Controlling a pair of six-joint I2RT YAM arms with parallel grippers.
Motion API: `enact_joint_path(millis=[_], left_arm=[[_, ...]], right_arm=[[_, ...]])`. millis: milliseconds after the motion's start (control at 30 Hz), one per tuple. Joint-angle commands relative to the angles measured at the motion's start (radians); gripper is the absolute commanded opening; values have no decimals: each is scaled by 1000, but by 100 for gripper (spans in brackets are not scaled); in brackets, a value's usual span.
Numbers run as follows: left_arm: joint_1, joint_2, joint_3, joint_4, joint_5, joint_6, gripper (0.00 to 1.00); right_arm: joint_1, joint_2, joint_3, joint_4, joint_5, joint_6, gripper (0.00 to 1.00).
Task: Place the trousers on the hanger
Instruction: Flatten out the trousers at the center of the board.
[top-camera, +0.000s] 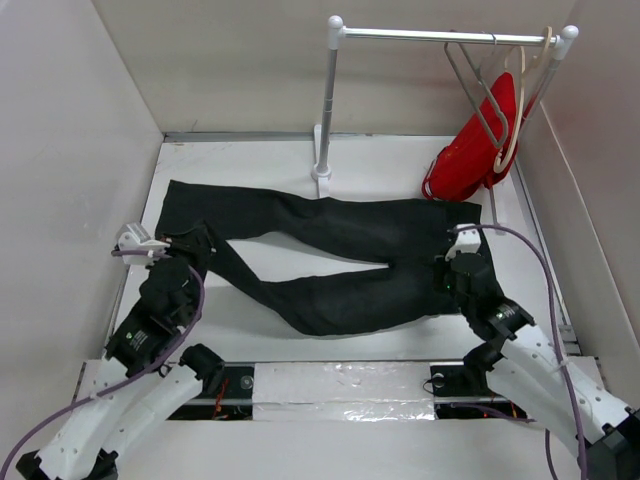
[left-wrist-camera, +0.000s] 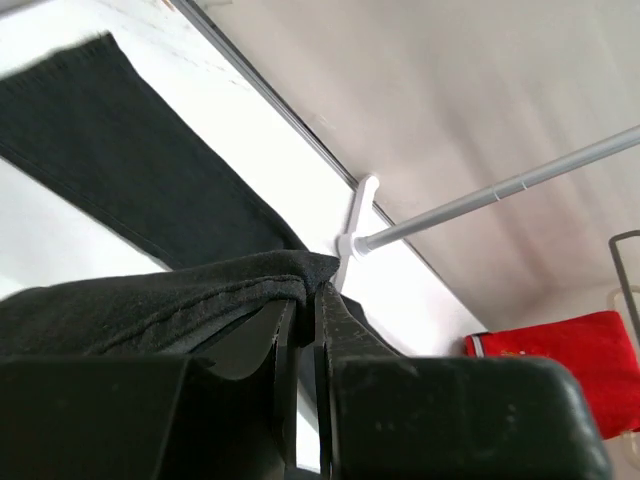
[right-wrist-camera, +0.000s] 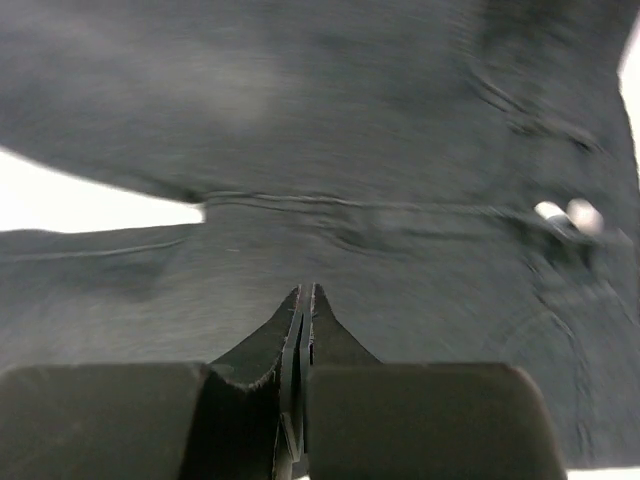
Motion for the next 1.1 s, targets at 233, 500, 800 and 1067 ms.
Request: enact_joint_path(millis=[233, 500, 800, 1067], left_arm=[[3, -111, 134, -88, -11, 246, 0], [3, -235, 30, -1, 188, 311, 0], [3, -292, 50, 53, 242, 412, 0], [3, -326, -4, 77, 296, 400, 0]], right_arm=[[-164, 2, 14, -195, 289, 297, 50], [-503, 40, -1, -177, 196, 281, 55], [-680, 297, -67, 202, -196, 187, 45], [-732, 355, 90, 141, -158, 136, 64]])
